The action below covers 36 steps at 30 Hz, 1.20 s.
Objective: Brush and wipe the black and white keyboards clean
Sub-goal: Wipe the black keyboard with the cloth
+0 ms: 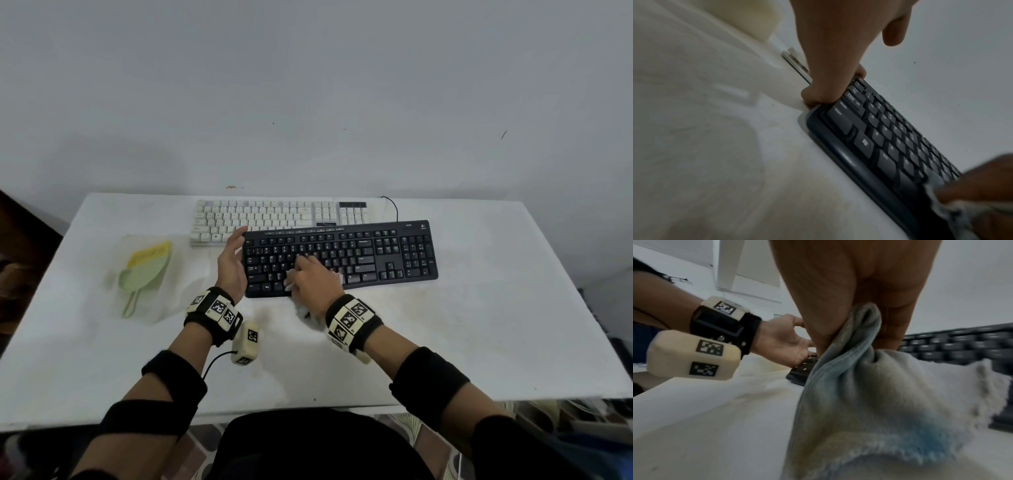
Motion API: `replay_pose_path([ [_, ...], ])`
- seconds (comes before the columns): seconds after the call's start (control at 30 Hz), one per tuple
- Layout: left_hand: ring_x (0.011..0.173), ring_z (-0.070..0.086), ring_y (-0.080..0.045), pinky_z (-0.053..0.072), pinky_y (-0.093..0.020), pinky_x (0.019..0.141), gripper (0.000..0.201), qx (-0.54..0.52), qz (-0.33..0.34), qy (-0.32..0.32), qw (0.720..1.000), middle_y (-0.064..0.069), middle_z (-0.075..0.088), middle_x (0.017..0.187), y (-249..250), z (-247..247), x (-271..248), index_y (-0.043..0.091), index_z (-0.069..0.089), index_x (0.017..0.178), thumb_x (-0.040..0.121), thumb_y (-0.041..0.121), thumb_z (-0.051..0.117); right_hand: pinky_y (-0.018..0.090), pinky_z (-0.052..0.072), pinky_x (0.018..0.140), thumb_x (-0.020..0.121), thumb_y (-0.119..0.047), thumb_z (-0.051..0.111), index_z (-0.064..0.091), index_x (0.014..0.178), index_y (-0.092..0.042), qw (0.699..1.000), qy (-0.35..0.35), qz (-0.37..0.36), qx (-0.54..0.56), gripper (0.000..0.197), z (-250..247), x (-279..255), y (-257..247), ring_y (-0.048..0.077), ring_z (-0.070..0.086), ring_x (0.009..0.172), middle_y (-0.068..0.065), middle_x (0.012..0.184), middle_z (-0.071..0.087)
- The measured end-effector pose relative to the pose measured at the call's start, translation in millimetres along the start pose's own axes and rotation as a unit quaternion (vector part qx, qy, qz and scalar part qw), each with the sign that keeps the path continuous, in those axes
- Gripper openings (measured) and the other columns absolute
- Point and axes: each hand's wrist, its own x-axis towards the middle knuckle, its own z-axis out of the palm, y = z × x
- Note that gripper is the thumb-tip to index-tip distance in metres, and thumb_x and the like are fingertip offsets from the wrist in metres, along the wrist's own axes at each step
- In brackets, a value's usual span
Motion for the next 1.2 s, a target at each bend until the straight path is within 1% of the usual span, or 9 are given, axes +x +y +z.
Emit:
replay_pose_path([
  [0.1, 0.12, 0.053, -0.025, 0.041, -0.049, 0.112, 0.034, 0.002, 0.007, -0.002, 1.0, -0.006, 0.059, 0.132, -1.3, -0.1, 0.1, 0.029, 0.068, 0.117, 0.084, 0.033, 0.062, 0.034, 0.052, 0.091, 0.099, -0.028, 0.059, 0.072, 0.113, -0.016, 0.997, 0.01, 0.071, 0.007, 0.022, -6.2, -11.7, 26.2, 0.017, 0.048, 0.109, 0.001, 0.109, 0.054],
  [0.23, 0.119, 0.054, -0.025, 0.04, -0.05, 0.113, 0.036, 0.004, 0.009, -0.001, 1.0, -0.005, 0.06, 0.13, -1.7, -0.9, 0.4, 0.028, 0.067, 0.118, 0.083, 0.033, 0.063, 0.039, 0.055, 0.086, 0.096, -0.023, 0.062, 0.073, 0.106, -0.013, 0.99, 0.029, 0.138, 0.002, 0.019, -8.8, -20.6, 49.3, 0.022, 0.052, 0.11, 0.003, 0.108, 0.057],
  [0.33, 0.119, 0.054, -0.024, 0.041, -0.05, 0.112, 0.035, 0.009, 0.014, 0.0, 1.0, -0.004, 0.061, 0.129, -1.1, -1.0, -0.3, 0.029, 0.068, 0.118, 0.083, 0.034, 0.063, 0.037, 0.053, 0.085, 0.095, -0.023, 0.064, 0.076, 0.108, -0.017, 0.994, 0.045, 0.091, 0.031, 0.019, -5.3, -18.7, 42.3, 0.022, 0.053, 0.107, 0.003, 0.106, 0.058],
  [0.47, 0.117, 0.055, -0.024, 0.045, -0.047, 0.105, 0.03, 0.009, 0.019, -0.004, 1.0, -0.005, 0.062, 0.126, -2.2, -0.4, -1.8, 0.031, 0.067, 0.116, 0.087, 0.032, 0.06, 0.037, 0.053, 0.086, 0.098, -0.022, 0.062, 0.073, 0.117, -0.02, 0.999, 0.021, 0.016, 0.045, 0.022, 2.2, -12.8, 29.5, 0.019, 0.05, 0.106, 0.002, 0.109, 0.056],
  [0.6, 0.114, 0.056, -0.022, 0.043, -0.048, 0.107, 0.026, 0.004, 0.019, -0.001, 1.0, -0.001, 0.064, 0.12, -4.1, -1.5, 0.0, 0.031, 0.067, 0.116, 0.093, 0.028, 0.056, 0.042, 0.056, 0.084, 0.097, -0.025, 0.062, 0.073, 0.112, -0.018, 0.997, 0.035, 0.062, 0.028, 0.02, 2.2, -21.0, 46.3, 0.019, 0.05, 0.106, 0.001, 0.108, 0.055],
  [0.77, 0.116, 0.055, -0.024, 0.043, -0.048, 0.108, 0.031, 0.001, 0.014, -0.005, 1.0, -0.002, 0.063, 0.12, -4.0, -2.2, 0.4, 0.03, 0.067, 0.117, 0.087, 0.032, 0.06, 0.037, 0.056, 0.079, 0.096, -0.023, 0.055, 0.073, 0.102, -0.012, 0.986, 0.077, 0.147, 0.027, 0.022, -6.4, -34.6, 76.5, 0.019, 0.054, 0.097, 0.002, 0.103, 0.055],
  [0.9, 0.119, 0.054, -0.025, 0.043, -0.049, 0.108, 0.031, -0.006, 0.016, -0.008, 1.0, -0.002, 0.063, 0.124, -3.5, -2.6, -0.4, 0.031, 0.068, 0.116, 0.086, 0.032, 0.062, 0.036, 0.054, 0.077, 0.097, -0.022, 0.056, 0.074, 0.105, -0.013, 0.989, 0.084, 0.108, 0.048, 0.022, -5.3, -32.9, 71.5, 0.021, 0.054, 0.1, 0.002, 0.104, 0.056],
  [1.0, 0.117, 0.056, -0.023, 0.048, -0.043, 0.102, 0.026, -0.015, 0.013, -0.007, 1.0, -0.001, 0.064, 0.121, -3.5, -1.7, -1.0, 0.03, 0.067, 0.117, 0.093, 0.028, 0.058, 0.036, 0.054, 0.075, 0.099, -0.021, 0.056, 0.073, 0.111, -0.017, 0.996, 0.057, 0.064, 0.04, 0.021, -0.6, -33.1, 64.8, 0.02, 0.052, 0.104, 0.002, 0.108, 0.055],
  [1.2, 0.111, 0.058, -0.02, 0.05, -0.04, 0.094, 0.024, -0.02, 0.01, -0.007, 1.0, 0.0, 0.065, 0.115, -3.0, -0.6, -1.8, 0.03, 0.066, 0.117, 0.098, 0.024, 0.053, 0.035, 0.053, 0.086, 0.098, -0.021, 0.053, 0.071, 0.106, -0.009, 0.983, 0.079, 0.165, 0.018, 0.023, -9.6, -42.8, 87.5, 0.021, 0.053, 0.106, 0.004, 0.109, 0.056],
])
